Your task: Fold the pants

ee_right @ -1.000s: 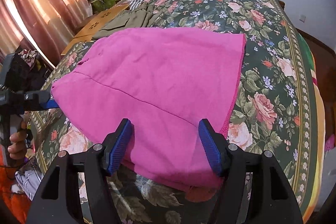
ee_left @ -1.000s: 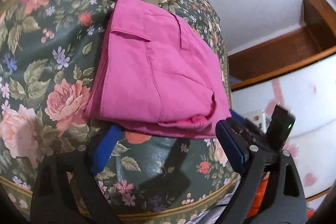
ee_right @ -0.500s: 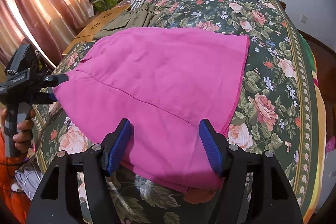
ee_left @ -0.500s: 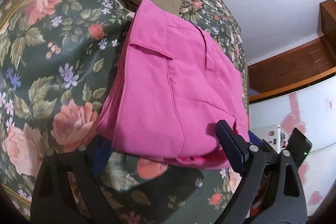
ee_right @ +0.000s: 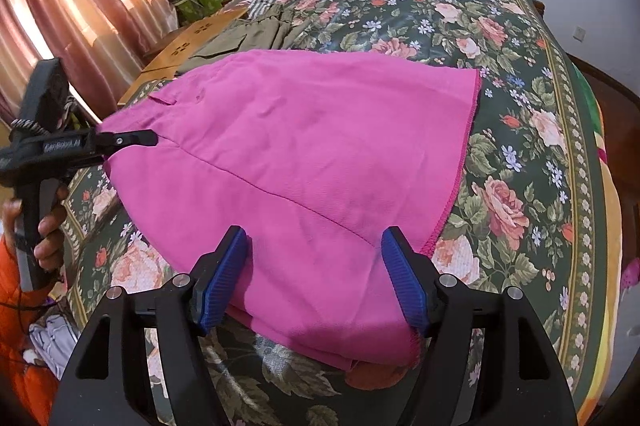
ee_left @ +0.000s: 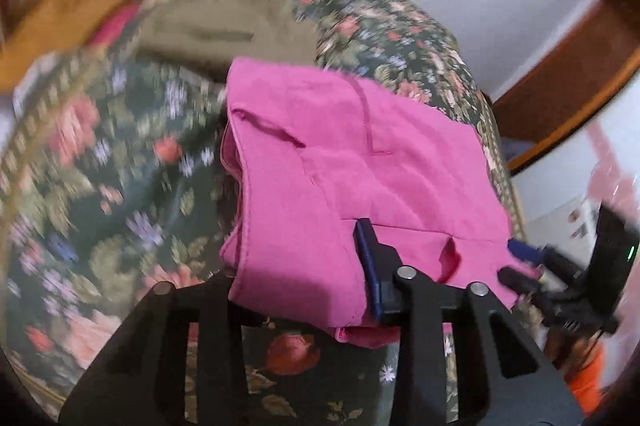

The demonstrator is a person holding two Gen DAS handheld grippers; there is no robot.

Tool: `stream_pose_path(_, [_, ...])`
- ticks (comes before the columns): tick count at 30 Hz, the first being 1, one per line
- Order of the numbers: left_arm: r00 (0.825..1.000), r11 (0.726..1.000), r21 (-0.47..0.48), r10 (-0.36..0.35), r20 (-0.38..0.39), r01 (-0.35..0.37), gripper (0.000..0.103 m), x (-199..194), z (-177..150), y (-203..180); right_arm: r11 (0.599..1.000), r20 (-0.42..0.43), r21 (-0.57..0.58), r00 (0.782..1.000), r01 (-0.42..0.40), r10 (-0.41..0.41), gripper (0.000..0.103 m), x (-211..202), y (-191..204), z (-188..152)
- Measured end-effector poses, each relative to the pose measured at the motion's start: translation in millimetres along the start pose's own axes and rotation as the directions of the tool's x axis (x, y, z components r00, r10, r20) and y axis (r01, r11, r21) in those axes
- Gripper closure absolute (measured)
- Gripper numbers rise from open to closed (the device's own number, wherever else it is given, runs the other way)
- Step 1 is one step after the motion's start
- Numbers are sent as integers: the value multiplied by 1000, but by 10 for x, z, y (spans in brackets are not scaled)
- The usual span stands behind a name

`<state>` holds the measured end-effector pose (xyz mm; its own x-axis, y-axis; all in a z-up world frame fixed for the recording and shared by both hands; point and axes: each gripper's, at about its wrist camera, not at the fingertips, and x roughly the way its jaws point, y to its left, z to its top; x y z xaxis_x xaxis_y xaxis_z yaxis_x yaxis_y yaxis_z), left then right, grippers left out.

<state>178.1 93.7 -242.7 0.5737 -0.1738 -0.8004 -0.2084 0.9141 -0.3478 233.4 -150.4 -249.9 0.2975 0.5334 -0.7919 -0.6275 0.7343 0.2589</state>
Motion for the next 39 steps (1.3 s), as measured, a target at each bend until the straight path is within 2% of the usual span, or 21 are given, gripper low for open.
stream_pose_path(4, [998,996,89,6,55,-11,73,-222,-27,-150,999,-21,-10,999,32,-32,37,-48,51,48])
stream_pose_path(7, [997,992,128,-3,75,-6,73,-344,-23,-230,1000,-4,-19,1000,15,-15,37,-126,125,118])
stream_pose_path(12, [996,992,129,-19,89,7,73,-462,-59,-243,999,63,-47,998,-18,21,37,-193,352,334])
stream_pose_path(16, [995,992,127,-24,95,11,73,-447,-69,-230,997,74,-76,997,-20,26,37,-29,540,505])
stream_pose_path(19, [995,992,122,-33,98,21,73,-464,-83,-202,997,39,-82,999,2,1,37,192,610,588])
stream_pose_path(23, [992,990,135,-45,114,30,73,-507,-81,-208,995,-46,-92,999,-30,26,37,435,664,609])
stream_pose_path(28, [990,988,144,-73,124,55,74,-546,-35,-290,991,-76,-129,996,-48,39,35,530,741,561])
stream_pose_path(34, [985,982,180,-85,151,58,77,-627,69,-497,993,-60,-74,995,-88,84,36,418,663,540])
stream_pose_path(39, [981,968,247,-78,180,31,77,-720,169,-679,997,24,-9,996,-82,82,36,70,494,440])
